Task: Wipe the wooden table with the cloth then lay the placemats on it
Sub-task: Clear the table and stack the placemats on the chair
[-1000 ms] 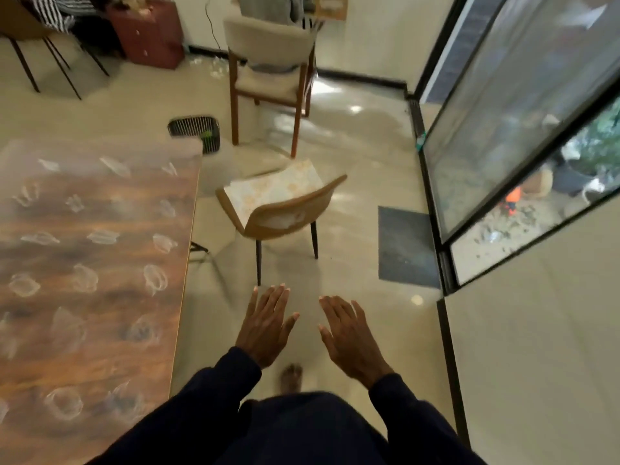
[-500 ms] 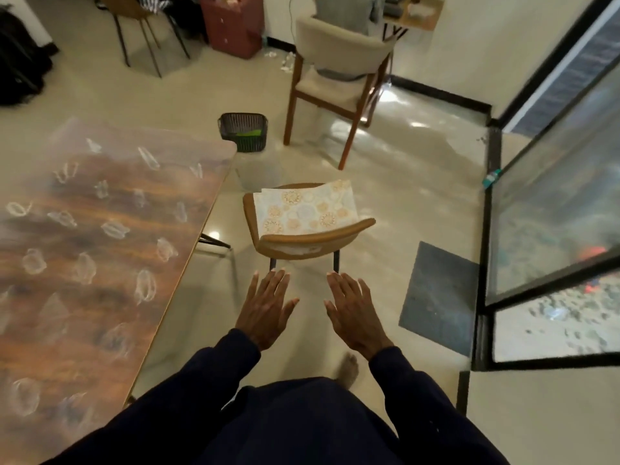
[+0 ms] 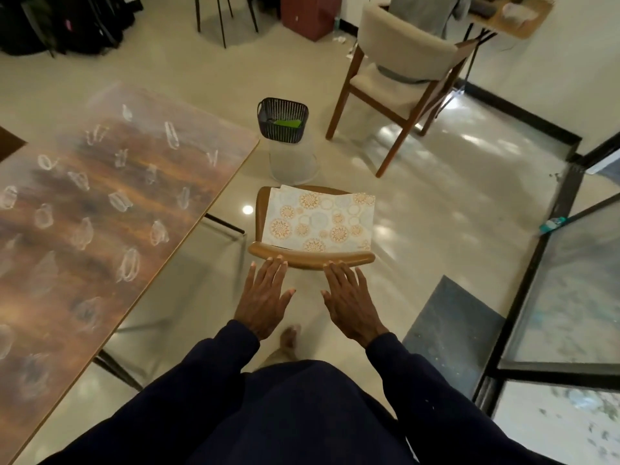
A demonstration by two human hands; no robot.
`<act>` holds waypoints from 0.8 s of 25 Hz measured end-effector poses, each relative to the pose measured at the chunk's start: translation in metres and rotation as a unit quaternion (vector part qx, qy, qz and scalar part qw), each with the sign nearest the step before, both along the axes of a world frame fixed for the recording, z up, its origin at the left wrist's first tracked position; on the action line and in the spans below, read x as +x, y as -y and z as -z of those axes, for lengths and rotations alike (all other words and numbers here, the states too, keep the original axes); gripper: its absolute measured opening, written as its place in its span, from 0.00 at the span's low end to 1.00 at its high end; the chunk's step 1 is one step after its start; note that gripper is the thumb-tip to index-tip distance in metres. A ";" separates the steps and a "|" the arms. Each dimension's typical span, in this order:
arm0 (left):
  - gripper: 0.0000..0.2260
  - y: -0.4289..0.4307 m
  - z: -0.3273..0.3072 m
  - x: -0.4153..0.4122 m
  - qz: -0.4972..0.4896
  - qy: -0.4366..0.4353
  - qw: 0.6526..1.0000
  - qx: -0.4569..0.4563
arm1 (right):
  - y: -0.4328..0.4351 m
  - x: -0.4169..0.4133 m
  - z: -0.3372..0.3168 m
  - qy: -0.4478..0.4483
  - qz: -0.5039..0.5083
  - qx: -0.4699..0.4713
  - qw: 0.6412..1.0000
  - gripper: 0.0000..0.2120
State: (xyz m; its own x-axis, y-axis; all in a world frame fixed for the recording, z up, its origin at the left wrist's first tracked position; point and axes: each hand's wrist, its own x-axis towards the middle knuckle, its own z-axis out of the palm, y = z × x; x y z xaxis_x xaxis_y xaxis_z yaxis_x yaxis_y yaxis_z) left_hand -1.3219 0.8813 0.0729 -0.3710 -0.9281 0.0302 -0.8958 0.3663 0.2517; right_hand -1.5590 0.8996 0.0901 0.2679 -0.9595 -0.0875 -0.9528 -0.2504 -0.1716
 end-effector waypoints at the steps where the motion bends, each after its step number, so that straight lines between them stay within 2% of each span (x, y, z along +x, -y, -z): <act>1: 0.28 0.008 0.001 -0.004 0.000 0.002 1.000 0.009 | 0.012 -0.004 0.000 0.009 0.002 0.005 1.000 0.27; 7: 0.29 0.064 0.027 -0.004 -0.010 0.015 0.999 0.027 | 0.068 -0.013 0.016 0.017 -0.009 0.040 0.999 0.26; 11: 0.31 0.085 0.050 0.000 0.007 0.035 0.998 0.055 | 0.094 -0.020 0.038 -0.002 0.007 0.129 0.992 0.39; 13: 0.32 0.089 0.064 0.004 0.022 0.059 0.997 0.033 | 0.101 -0.024 0.048 -0.017 -0.001 0.143 0.990 0.42; 20: 0.34 0.094 0.067 -0.006 -0.002 0.059 0.997 0.040 | 0.107 -0.031 0.057 -0.039 -0.043 0.165 0.985 0.39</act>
State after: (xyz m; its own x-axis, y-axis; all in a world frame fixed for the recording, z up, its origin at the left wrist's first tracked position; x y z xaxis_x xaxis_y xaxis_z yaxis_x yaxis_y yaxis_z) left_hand -1.3282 0.7873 0.0057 -0.3645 -0.9272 -0.0869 -0.9221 0.3463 0.1727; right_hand -1.5895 0.7930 0.0333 0.3275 -0.8490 -0.4146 -0.9439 -0.2744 -0.1836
